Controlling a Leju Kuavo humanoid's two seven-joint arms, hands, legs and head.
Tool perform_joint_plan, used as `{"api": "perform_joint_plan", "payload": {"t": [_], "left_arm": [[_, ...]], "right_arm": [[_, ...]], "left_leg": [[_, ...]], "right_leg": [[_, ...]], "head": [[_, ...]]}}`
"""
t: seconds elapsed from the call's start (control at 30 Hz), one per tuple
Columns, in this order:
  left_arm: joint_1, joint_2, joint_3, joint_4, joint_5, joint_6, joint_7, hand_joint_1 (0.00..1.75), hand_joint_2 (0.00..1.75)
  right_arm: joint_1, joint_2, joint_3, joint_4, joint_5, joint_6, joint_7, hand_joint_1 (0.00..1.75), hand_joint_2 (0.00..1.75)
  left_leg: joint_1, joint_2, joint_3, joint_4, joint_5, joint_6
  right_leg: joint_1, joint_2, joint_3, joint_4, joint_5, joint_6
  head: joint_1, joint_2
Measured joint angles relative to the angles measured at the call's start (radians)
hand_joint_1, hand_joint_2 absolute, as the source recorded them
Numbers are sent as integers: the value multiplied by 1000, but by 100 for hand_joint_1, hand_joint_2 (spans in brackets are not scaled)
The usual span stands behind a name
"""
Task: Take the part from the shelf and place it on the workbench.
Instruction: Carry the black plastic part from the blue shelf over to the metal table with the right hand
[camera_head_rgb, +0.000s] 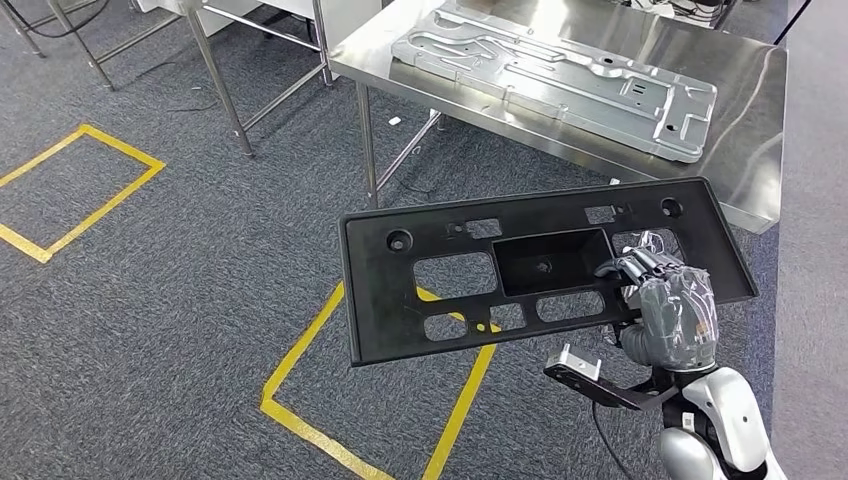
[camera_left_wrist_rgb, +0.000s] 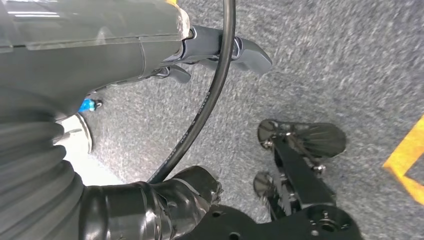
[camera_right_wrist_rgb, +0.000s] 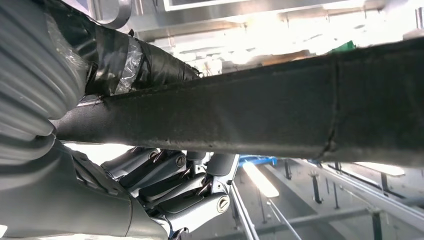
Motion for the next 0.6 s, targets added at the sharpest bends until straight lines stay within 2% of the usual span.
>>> {"api": "perform_joint_plan", "payload": {"t": [0.03,0.07,0.1,0.17,0.2,0.23,0.3,0.37,0.4,0.43,0.5,0.53,0.57,0.6], "left_arm": [[0,0,0,0,0,0,-1,0,175],[0,0,0,0,1,-1,-1,0,175],[1,0,0,0,1,-2,-2,0,175],[3,0,0,0,1,-3,-3,0,175],[3,0,0,0,2,-4,-4,0,175],[2,0,0,0,2,-4,-4,0,175],[-1,0,0,0,3,-5,-4,0,175],[-3,-1,0,0,3,-6,-4,0,175],[-3,-1,0,0,3,-6,-4,0,175],[-4,-1,0,0,3,-6,-4,0,175],[-5,-1,0,0,3,-6,-5,0,175],[-5,-1,0,0,3,-6,-5,0,175],[-4,-1,0,0,3,-6,-5,0,175],[-1,-1,0,0,3,-6,-5,0,175]], "right_arm": [[1,0,0,0,0,1,0,175,175],[2,0,0,0,1,3,0,175,175],[2,0,0,0,1,5,0,175,175],[-2,0,0,0,2,10,0,175,175],[-4,0,0,1,2,12,0,175,175],[-6,-1,0,1,2,14,0,175,175],[-9,-2,0,2,3,18,-1,175,175],[-14,-4,0,1,3,21,-1,175,175],[-18,-4,0,1,2,22,-1,175,175],[-22,-4,0,1,2,23,-1,175,175],[-27,-4,0,1,2,27,-2,175,175],[-28,-4,0,2,2,28,-2,175,175],[-28,-4,0,2,2,29,-2,175,175],[-28,-4,0,3,2,30,-2,175,175]], "left_leg": [[0,0,4,0,-5,0],[0,-1,10,1,-11,-1],[0,-1,19,1,-19,-4],[1,-1,42,-1,-35,-10],[1,-1,51,-3,-42,-15],[1,0,56,-4,-47,-20],[-1,2,67,-4,-52,-33],[0,2,68,15,-52,-44],[1,2,55,47,-54,-48],[3,1,27,98,-64,-50],[4,-1,-53,225,-109,-53],[4,0,-92,270,-131,-54],[3,0,-118,287,-139,-54],[3,0,-129,271,-125,-53]], "right_leg": [[-2,-1,-36,45,-9,3],[-4,-2,-58,61,2,4],[-5,-3,-62,38,34,5],[-6,-8,-25,-82,126,1],[-2,-11,-8,-136,149,-3],[2,-13,5,-172,160,-10],[10,-13,15,-194,150,-26],[7,-9,37,-206,150,-42],[5,-7,48,-212,147,-48],[3,-7,59,-218,144,-53],[6,-7,75,-222,131,-61],[7,-6,84,-222,122,-63],[8,-4,94,-221,112,-64],[9,-2,107,-221,102,-64]], "head": [[0,0],[0,0],[0,0],[0,0],[0,0],[0,0],[-2,0],[-3,0],[-4,0],[-4,0],[-6,0],[-6,0],[-6,0],[-6,0]]}}
